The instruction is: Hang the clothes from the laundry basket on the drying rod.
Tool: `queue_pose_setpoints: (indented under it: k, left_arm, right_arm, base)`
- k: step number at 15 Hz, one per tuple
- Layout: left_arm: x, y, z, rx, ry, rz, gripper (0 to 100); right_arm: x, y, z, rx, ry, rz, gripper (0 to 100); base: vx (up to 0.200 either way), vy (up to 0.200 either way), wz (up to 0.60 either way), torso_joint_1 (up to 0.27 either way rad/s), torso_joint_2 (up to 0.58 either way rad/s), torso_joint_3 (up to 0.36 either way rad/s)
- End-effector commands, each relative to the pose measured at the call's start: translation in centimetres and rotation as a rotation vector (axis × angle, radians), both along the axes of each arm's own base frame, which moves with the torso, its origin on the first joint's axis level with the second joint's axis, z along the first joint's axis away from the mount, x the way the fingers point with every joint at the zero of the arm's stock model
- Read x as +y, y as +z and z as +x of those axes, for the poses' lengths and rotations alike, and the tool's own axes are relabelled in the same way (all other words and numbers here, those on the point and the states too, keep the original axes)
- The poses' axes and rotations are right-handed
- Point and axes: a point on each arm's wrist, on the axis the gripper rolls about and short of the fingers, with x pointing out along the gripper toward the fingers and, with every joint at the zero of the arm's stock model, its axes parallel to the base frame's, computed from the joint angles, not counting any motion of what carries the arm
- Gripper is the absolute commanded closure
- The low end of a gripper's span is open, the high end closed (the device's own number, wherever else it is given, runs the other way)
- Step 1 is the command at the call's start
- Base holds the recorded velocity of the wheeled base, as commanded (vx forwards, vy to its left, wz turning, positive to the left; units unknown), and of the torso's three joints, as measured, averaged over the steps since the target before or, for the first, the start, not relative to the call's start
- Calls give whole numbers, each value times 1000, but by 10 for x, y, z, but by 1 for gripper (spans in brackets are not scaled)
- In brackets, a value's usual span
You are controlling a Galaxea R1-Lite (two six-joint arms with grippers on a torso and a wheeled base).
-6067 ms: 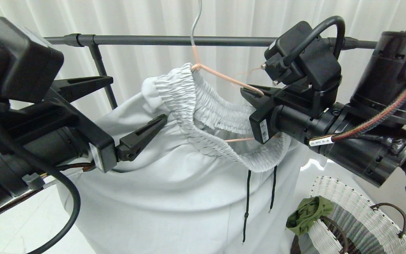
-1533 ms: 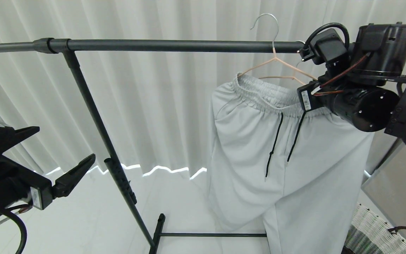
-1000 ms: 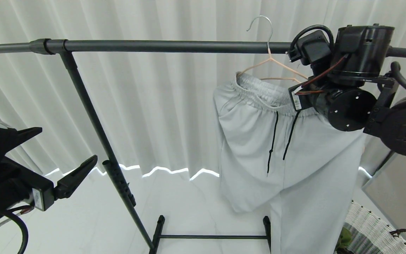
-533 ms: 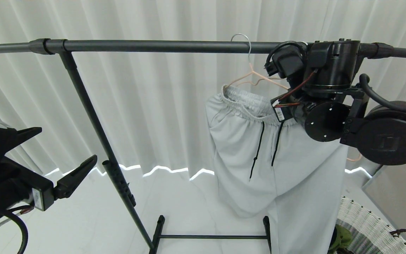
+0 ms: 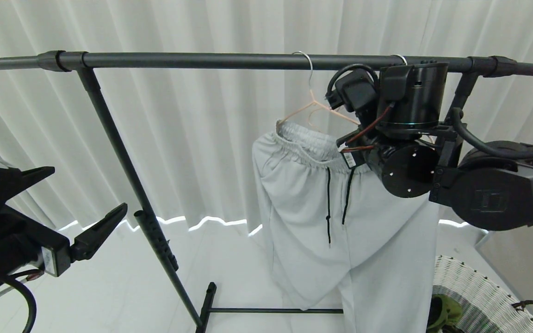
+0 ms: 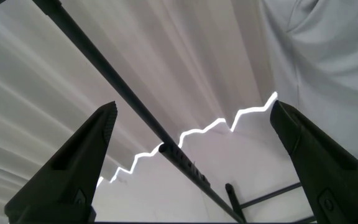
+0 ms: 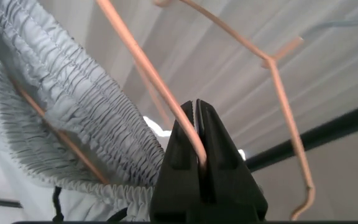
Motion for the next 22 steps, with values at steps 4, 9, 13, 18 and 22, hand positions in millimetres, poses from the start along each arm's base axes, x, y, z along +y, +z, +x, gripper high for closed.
queue_pose_setpoints:
  k: [4,9,13,18,22]
  left_arm:
    - [0,0,0,-1,1,-2,0]
    - [0,0,0,-1,2,-3,0]
    - [0,0,-1,-2,3,-7,0]
    - [0,-1,-1,2,4,-4,0]
    - [2,-8,-2,24,39,6,0]
  right_arm:
    - [8,-1,-6,-1,29,10,0]
    - [25,2,-33,8,136,122,0]
    - [20,10,-47,29,327,189,0]
    - [-37,6,-88,82,500,198,0]
    - [-102,-1,-93,62,332,122,0]
  base:
    - [0,0,0,0,0,0]
    - [0,0,0,0,0,0]
    - [0,0,0,0,0,0]
    - [0,0,0,0,0,0]
    - [0,0,0,0,0,0]
